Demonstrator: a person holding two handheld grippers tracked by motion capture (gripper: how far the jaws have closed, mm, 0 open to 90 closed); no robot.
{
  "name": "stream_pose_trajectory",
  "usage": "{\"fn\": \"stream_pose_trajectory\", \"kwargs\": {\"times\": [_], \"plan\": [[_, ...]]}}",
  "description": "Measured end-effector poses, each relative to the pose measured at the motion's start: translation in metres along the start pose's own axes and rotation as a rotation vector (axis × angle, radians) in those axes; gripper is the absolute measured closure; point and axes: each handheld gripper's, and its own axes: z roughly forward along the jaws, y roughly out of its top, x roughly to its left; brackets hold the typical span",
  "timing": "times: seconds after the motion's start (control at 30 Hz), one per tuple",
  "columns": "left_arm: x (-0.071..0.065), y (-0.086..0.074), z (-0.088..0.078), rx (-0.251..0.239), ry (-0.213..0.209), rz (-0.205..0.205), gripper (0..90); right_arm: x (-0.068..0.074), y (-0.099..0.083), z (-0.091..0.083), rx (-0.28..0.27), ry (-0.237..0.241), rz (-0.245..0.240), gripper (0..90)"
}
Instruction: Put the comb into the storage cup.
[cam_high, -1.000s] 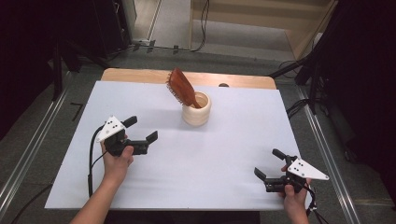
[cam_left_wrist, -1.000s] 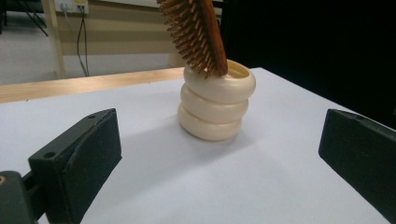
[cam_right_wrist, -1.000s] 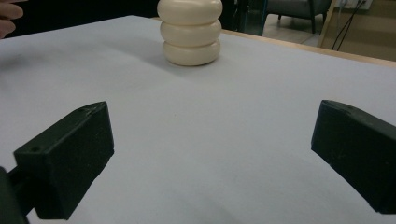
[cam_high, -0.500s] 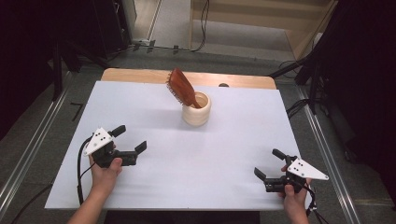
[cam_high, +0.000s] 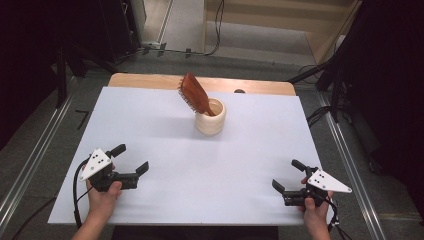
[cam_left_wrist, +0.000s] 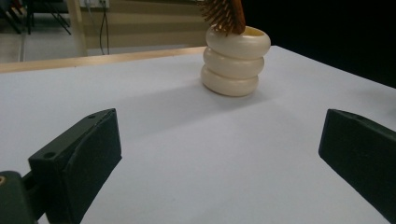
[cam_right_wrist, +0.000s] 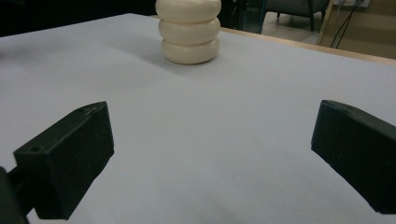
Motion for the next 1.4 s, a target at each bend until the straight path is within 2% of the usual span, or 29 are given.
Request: {"fn": "stream_pose_trajectory", "kwargs": {"times": [0.23,0.4,0.57,0.7,1.0,1.4], "plan": [[0.004,-0.007,-0.013,-0.003,0.008,-0.024,0.0,-0.001,0.000,0.000,-0.003,0.000,0.003,0.0],[0.007,-0.012,-0.022,0.005,0.025,-0.015,0.0,-0.001,0.000,-0.001,-0.002,0.000,0.008,0.0],[0.012,-0.015,-0.032,0.008,0.043,-0.023,0.0,-0.001,-0.001,-0.001,-0.002,0.000,0.011,0.0],[0.018,-0.018,-0.038,0.007,0.056,-0.043,0.0,-0.002,-0.001,-0.001,-0.003,0.002,0.016,0.0],[0.032,-0.019,-0.050,0.006,0.120,-0.025,0.0,-0.003,-0.001,-0.002,-0.004,0.005,0.025,0.0],[0.040,-0.022,-0.061,0.015,0.136,-0.013,0.0,-0.005,-0.002,-0.004,-0.010,0.002,0.036,0.0]]}}
